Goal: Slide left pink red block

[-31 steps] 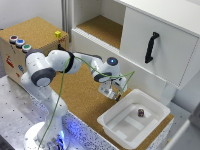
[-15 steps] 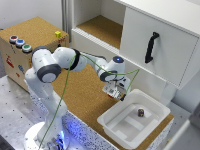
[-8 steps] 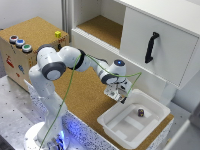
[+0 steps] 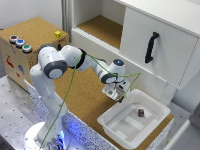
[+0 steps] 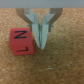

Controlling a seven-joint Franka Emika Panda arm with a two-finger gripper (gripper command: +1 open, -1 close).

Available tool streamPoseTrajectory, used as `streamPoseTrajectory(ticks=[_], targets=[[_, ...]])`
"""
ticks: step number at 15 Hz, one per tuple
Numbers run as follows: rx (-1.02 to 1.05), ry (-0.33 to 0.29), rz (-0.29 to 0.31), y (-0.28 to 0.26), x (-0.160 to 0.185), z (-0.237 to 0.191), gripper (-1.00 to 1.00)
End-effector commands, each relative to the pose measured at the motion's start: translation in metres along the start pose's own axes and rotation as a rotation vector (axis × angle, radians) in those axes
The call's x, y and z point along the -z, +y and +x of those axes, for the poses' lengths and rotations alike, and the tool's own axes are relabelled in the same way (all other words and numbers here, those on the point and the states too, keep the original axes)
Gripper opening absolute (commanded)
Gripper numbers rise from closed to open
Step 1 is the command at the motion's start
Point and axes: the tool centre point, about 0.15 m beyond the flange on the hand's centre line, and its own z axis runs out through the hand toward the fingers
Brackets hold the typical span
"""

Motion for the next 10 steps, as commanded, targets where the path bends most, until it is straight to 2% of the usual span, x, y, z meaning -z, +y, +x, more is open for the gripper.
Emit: streamPoseTrajectory(ticks=[1, 10], targets=[[-0.028, -0.033, 0.008, -0.036, -0.005, 0.003, -1.0], [-0.014, -0.063, -0.006, -0.079, 0.0, 0.004, -1.0]])
